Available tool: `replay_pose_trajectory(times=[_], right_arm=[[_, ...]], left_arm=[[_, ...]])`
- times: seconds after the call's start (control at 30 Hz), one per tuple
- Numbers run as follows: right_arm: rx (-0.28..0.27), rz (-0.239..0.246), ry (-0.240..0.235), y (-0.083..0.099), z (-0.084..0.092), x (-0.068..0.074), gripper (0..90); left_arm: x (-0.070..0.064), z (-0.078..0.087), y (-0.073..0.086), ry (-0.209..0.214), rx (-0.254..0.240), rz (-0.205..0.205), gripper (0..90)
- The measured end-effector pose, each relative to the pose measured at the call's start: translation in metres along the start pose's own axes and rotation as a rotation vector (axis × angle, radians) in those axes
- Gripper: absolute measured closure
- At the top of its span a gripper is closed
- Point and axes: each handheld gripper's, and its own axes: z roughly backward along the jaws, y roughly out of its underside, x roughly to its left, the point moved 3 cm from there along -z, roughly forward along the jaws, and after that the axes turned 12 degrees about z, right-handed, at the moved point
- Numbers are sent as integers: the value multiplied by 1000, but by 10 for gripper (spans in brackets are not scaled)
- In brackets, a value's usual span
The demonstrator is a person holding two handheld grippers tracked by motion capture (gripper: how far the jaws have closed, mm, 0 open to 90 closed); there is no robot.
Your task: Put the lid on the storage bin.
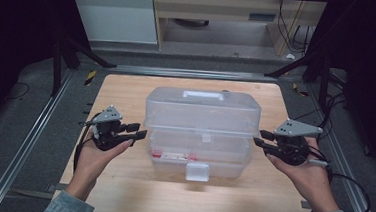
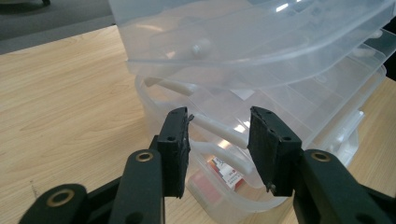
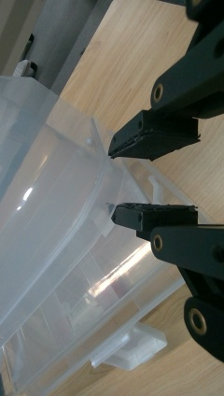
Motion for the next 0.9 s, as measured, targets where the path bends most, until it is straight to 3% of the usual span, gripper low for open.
replay_pose_trajectory(times=[0.27,0.9], right_arm=[[-4,-9,-8,5,0,4,656],[4,-8,-13,18,10,13,628]], left_arm=[[3,4,-3,-13,-7,2,575],[10,2,11,-13,2,27,566]])
